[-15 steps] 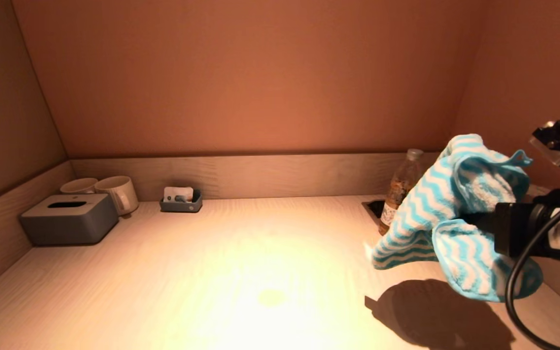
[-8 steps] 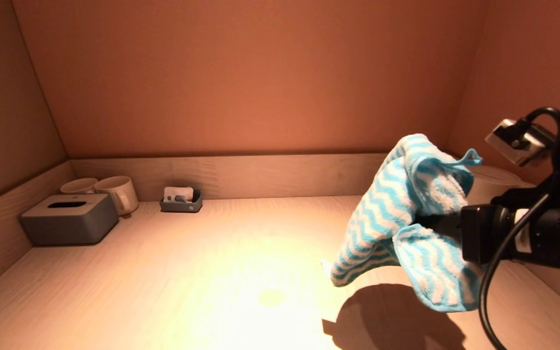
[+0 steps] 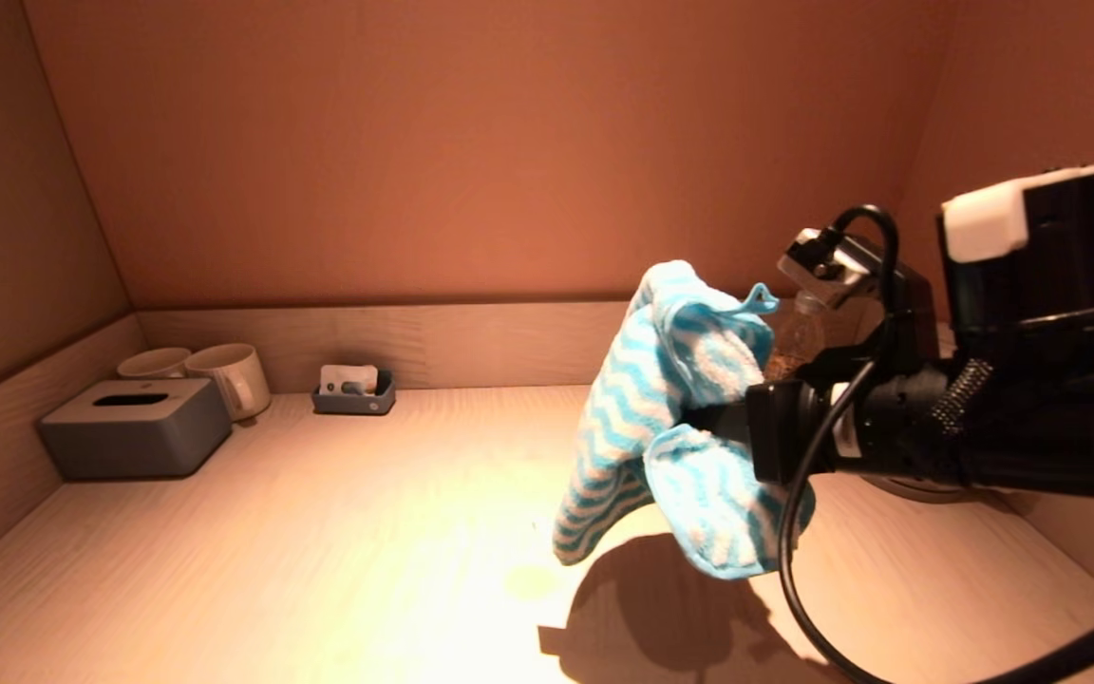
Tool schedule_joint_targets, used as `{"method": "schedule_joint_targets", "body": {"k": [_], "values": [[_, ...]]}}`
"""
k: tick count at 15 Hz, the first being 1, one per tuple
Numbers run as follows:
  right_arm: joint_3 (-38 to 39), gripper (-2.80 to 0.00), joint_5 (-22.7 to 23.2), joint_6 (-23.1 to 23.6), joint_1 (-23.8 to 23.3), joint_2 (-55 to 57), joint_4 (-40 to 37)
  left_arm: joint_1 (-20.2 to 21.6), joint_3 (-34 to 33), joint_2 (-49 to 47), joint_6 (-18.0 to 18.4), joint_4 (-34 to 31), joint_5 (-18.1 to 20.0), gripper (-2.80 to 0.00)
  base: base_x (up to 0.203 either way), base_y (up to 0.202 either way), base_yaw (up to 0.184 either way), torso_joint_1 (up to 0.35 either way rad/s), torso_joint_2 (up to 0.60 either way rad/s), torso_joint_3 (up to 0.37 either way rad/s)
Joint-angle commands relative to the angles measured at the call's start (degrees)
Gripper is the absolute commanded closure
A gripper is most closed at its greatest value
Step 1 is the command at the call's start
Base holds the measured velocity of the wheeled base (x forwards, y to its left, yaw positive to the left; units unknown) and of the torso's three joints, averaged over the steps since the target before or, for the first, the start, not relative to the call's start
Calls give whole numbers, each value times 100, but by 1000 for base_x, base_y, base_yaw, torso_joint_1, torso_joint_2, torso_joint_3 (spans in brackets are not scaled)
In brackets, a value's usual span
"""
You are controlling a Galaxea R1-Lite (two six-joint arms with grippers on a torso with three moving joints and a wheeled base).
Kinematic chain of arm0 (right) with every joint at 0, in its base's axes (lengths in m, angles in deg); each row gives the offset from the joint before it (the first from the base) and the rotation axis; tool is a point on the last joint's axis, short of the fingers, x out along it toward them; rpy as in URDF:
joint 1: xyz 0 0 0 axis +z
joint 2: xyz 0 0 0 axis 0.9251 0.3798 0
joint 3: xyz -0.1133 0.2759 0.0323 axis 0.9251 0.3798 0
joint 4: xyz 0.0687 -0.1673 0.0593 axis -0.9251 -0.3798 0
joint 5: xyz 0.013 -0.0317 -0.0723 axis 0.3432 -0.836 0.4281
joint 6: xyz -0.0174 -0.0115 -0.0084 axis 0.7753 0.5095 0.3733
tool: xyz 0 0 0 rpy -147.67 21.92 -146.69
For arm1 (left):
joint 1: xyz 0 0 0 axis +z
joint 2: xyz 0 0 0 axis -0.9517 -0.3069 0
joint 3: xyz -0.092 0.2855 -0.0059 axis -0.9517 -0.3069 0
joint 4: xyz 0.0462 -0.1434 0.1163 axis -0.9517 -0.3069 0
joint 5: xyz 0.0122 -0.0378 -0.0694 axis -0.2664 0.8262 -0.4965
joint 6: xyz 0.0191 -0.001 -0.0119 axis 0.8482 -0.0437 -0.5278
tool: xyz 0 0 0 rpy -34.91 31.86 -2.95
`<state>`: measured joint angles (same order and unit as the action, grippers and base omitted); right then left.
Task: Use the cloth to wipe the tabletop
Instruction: Sweep the stains on the table
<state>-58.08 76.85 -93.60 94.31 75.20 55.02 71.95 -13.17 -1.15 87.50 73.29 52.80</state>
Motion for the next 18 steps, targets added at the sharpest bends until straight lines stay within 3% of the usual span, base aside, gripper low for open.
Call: {"method": "schedule_joint_targets", "body": {"k": [1,4,8,18], "values": [[-277,0,-17,-87,234,442,-16,1,0,2,-2,0,1,0,0,0,0,0,0,0],[-476,0,-64,-100,351,633,-54,1,0,2,-2,0,1,0,0,0,0,0,0,0],[-713,0,-901,-330,658,1040,-88,1,0,2,-2,0,1,0,0,0,0,0,0,0],[-1983,0,-1418,-579,1107,1832,-977,1,0,2,-2,0,1,0,0,0,0,0,0,0]]}}
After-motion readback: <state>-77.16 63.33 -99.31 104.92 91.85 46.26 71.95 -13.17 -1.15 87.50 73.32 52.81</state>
